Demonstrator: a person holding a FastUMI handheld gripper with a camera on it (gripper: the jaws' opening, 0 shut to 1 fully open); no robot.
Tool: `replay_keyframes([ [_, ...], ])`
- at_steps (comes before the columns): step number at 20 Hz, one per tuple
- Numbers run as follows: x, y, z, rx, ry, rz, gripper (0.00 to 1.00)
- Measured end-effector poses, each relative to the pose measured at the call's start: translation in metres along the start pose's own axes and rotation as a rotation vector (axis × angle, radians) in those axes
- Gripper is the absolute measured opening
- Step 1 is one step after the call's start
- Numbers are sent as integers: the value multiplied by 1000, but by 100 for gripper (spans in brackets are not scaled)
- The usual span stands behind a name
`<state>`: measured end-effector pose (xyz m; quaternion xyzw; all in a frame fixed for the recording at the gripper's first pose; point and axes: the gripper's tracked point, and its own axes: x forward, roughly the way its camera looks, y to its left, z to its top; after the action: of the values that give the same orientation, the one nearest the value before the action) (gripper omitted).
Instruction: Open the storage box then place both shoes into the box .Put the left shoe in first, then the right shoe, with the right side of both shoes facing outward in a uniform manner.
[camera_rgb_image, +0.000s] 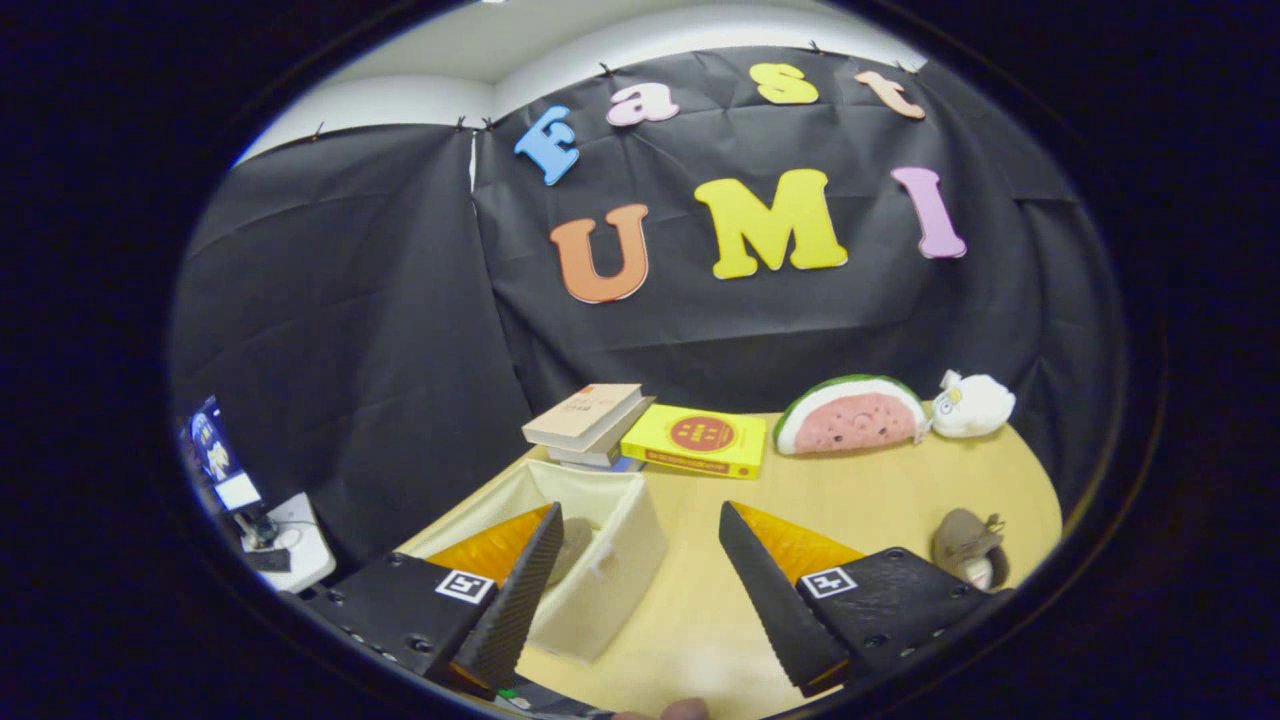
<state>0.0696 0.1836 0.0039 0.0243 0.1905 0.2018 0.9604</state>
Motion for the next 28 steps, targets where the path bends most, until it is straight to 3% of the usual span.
replay_keyframes([
  [5,-54,-135,-32,-144,22,-142,95],
  [9,-77,-244,-60,-148,90,-282,97],
  [12,-76,-299,-84,-90,158,-336,97],
  [15,-58,-339,-111,-26,262,-351,97],
  [23,-20,-371,-179,84,448,-351,95],
  [26,-12,-370,-191,115,484,-326,73],
  [28,-12,-367,-194,142,492,-324,40],
])
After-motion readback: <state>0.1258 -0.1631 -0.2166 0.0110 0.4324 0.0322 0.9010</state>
